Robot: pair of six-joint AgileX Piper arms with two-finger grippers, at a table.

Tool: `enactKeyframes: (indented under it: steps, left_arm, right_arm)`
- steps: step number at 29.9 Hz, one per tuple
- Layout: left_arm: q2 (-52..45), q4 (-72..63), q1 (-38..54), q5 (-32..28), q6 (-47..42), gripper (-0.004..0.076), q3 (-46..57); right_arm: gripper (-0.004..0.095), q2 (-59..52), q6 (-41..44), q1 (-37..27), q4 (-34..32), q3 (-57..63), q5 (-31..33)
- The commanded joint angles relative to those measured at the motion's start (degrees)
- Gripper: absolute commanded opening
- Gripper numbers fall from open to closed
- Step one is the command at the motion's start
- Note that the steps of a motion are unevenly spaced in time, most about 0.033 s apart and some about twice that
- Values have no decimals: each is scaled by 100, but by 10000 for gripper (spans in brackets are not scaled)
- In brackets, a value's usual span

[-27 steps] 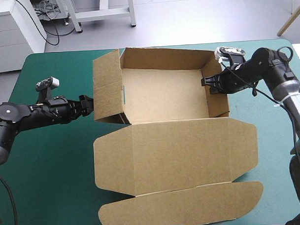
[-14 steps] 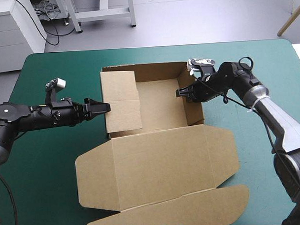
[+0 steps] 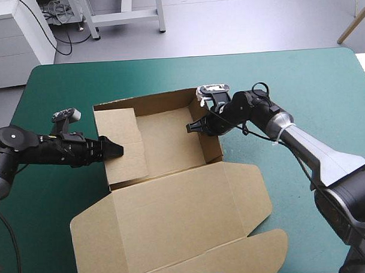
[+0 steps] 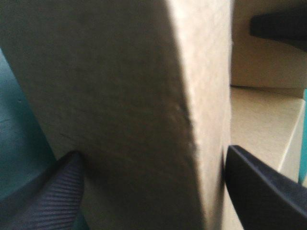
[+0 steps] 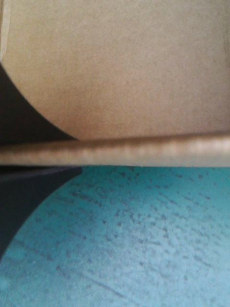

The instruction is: Fold the box

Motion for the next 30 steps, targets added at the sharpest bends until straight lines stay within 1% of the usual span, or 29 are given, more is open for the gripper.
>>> enactKeyframes:
  steps: [1,2,4,6,7,9,11,16,18,19,21,22,23,30]
  left_arm:
    - [-171,-228,-13,-185,-319,456,-155]
    - [-171,-176,-15,-235,-387,422,-155]
    - [-171,55,-100,-335,-512,326,-155]
    - [-171,318,-241,-407,-609,256,-155]
    - [-171,499,-342,-473,-739,225,-155]
    - [-171,946,-599,-604,-1007,186,-155]
    - [-171,1451,-854,-749,-1396,166,-155]
    - [-160,3064,-1352,-994,-2697,164,-155]
    - [-160,3624,-1435,-974,-3317,144,-155]
    - [-150,3868,-1458,-952,-3523,119,-155]
    - [-138,4050,-1458,-900,-3615,58,-155]
    - [-111,4061,-1458,-882,-3615,13,-155]
    - [-76,4062,-1458,-882,-3615,-8,-155]
    - [322,3945,-1471,-884,-3615,-10,-311]
  right_arm:
    - [-18,-304,102,93,314,-160,-262]
    - [-18,-304,143,116,291,-160,-262]
    - [-18,-304,232,167,186,-160,-262]
    - [-17,-304,244,224,158,-160,-262]
    - [-17,-304,256,250,130,-160,-252]
    - [-17,-304,397,340,-39,-160,-252]
    - [-17,-304,503,416,-172,-160,-252]
    - [-18,-304,678,611,-376,-160,-171]
    - [-18,-304,694,657,-377,-160,-99]
    - [-17,-304,694,664,-377,-160,-67]
    - [-18,-304,775,672,-351,-160,18]
    - [-18,-304,847,672,-378,-160,59]
    - [-18,-304,863,672,-379,-160,88]
    - [-18,-337,949,672,-435,-160,325]
